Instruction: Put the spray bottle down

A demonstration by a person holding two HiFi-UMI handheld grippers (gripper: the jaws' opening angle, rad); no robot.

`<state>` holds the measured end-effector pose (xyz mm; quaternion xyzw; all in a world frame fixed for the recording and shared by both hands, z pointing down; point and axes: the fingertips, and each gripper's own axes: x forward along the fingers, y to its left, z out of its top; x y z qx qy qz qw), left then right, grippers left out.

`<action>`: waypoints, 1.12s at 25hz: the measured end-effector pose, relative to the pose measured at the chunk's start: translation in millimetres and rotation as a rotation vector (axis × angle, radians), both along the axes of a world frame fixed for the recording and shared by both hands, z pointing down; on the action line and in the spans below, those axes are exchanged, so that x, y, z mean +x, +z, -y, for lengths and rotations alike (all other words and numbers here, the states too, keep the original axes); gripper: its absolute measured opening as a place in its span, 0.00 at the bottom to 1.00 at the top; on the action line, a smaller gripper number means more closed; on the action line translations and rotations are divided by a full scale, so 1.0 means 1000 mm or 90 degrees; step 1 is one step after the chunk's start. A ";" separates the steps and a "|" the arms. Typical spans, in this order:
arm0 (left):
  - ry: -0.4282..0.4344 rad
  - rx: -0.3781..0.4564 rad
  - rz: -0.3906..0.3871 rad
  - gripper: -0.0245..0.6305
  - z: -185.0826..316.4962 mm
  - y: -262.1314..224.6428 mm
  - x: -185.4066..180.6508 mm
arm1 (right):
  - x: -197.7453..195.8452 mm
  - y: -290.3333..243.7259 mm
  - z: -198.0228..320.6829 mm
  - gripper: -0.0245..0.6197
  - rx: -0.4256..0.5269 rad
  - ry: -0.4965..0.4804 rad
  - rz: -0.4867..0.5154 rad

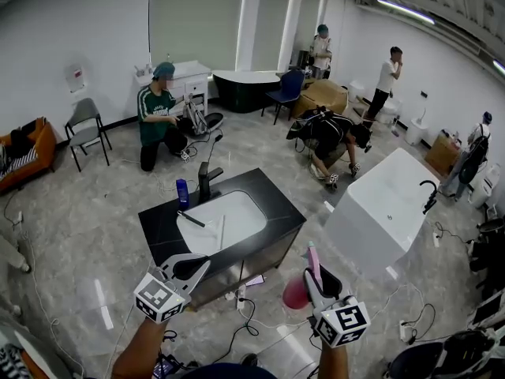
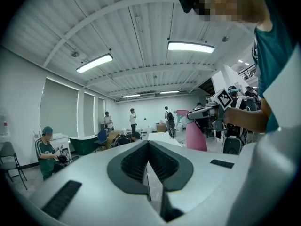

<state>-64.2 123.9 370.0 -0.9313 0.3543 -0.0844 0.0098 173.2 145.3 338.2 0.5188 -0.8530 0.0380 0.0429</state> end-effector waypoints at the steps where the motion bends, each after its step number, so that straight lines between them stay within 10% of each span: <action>1: -0.002 -0.002 0.001 0.04 0.003 0.002 0.003 | 0.002 0.001 0.004 0.21 -0.001 -0.003 0.001; 28: -0.044 -0.031 0.013 0.04 0.031 0.015 0.085 | 0.084 0.021 0.050 0.21 -0.020 -0.053 0.025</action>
